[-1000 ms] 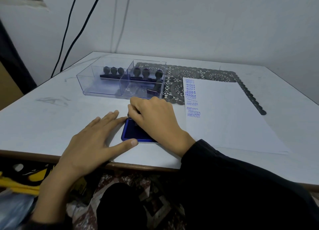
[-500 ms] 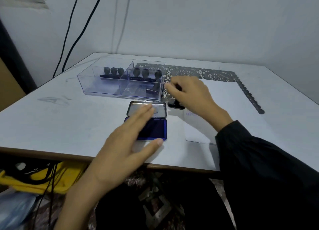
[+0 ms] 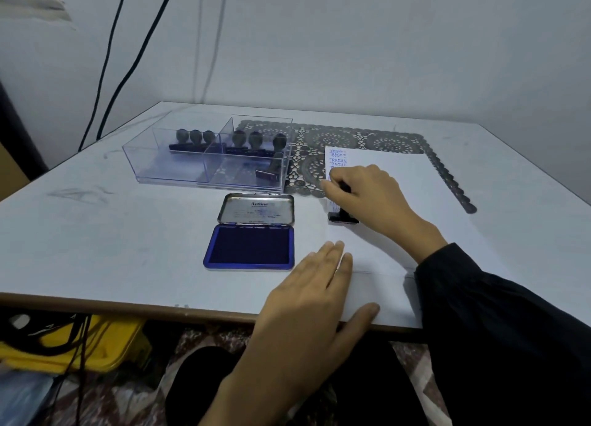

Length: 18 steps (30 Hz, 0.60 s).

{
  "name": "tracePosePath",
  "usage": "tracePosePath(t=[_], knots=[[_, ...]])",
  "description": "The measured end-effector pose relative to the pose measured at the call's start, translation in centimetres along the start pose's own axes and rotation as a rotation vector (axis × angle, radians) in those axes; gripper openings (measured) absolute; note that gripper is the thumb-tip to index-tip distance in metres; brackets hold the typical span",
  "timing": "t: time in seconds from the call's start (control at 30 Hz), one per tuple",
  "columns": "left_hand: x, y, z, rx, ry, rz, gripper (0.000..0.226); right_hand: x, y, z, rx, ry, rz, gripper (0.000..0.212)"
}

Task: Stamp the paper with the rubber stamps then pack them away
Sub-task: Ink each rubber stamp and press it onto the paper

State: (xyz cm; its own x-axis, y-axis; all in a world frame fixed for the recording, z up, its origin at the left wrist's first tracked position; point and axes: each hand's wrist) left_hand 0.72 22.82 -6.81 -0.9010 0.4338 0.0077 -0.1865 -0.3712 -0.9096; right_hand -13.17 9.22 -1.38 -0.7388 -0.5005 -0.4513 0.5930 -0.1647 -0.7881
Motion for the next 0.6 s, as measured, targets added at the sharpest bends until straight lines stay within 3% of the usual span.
tracePosePath(t=[0.6], knots=[[0.0, 0.4, 0.1, -0.021, 0.016, 0.064, 0.065, -0.5, 1.9, -1.2, 0.123, -0.009, -0.137, 0.031]])
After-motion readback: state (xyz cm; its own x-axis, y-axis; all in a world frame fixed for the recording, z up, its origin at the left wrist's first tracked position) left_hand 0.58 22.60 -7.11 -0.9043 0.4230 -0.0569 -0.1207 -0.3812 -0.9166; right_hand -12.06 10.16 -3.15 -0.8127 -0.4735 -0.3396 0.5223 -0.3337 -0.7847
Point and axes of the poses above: each hand's wrist, its own z-axis towards the middle knuckle, its own y-axis out of the palm, x = y × z, and after that the axes turned 14 degrees about z, right-handed
